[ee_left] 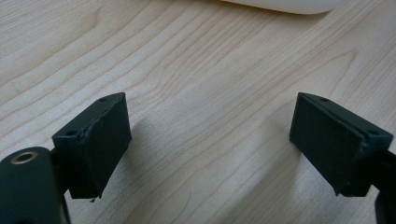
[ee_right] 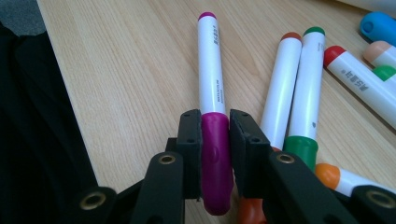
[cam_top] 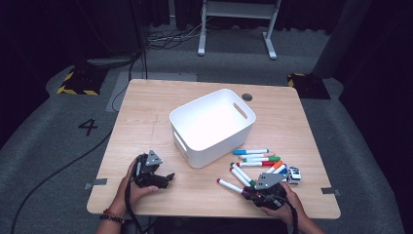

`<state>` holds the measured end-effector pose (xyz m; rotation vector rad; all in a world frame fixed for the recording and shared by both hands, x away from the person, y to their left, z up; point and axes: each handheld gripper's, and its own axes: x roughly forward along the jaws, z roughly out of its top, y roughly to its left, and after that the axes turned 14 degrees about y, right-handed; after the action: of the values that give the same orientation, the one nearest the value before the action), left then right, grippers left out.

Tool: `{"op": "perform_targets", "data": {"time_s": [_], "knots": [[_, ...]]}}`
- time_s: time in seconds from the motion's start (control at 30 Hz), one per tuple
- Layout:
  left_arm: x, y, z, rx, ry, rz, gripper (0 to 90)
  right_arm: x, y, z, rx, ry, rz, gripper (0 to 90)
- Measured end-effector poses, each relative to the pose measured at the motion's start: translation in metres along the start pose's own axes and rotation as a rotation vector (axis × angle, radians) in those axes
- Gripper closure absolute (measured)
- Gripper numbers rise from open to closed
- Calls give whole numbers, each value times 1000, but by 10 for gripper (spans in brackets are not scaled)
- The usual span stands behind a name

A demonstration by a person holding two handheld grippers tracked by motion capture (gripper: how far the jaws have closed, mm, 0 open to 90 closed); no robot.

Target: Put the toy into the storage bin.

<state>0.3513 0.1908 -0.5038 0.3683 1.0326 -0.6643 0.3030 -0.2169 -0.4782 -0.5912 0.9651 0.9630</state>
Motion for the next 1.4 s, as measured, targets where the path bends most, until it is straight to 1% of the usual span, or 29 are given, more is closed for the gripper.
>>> {"op": "perform_targets", "data": {"time_s": [0.07,0.1,0.13,0.17,0.27,0.3,0.33,0.37,0.4,0.43,0.47,0.5,0.53,0.7,0.77,0.87,1.17,1.3,1.4], "knots": [[0,0,0,-1,-1,1,127,-2,0,1,7,-2,-6,751],[0,0,0,0,-1,1,126,-3,-1,1,1,-10,-4,752],[0,0,0,-1,-1,1,126,-4,-1,1,5,-16,-5,752],[0,0,0,-1,-1,2,127,-5,-1,1,10,-17,-15,751],[0,0,0,3,-3,0,126,-6,-3,1,5,-25,-16,751],[0,0,0,4,-2,-1,126,-7,-3,1,14,-22,-16,751],[0,0,0,5,-2,-1,126,-7,-4,1,5,-30,-16,752],[0,0,0,5,-2,-1,126,-8,-4,1,11,-29,-16,751],[0,0,0,0,-3,-2,126,-9,-5,1,6,-36,-23,751],[0,0,0,1,-3,-1,126,-10,-5,1,15,-37,-15,752],[0,0,0,0,-1,-5,126,-11,-6,1,12,-46,-16,752],[0,0,0,-1,-1,-5,126,-12,-6,1,24,-41,-14,751],[0,0,0,-1,-2,-5,126,-13,-7,1,15,-48,-23,751],[0,0,0,-1,-1,-5,126,-20,-8,2,18,-72,-35,751],[0,0,0,-1,-1,-5,126,-23,-9,1,15,-79,-40,751],[1,0,0,-1,-2,-5,126,-29,-11,1,28,-97,-39,751],[0,0,0,-1,-1,-5,127,-44,-17,3,24,-121,-60,752],[1,0,1,-4,-4,-2,127,-54,-20,8,12,-148,-81,751],[1,0,1,-4,-3,-2,126,-66,-23,13,8,-169,-92,752]]}}
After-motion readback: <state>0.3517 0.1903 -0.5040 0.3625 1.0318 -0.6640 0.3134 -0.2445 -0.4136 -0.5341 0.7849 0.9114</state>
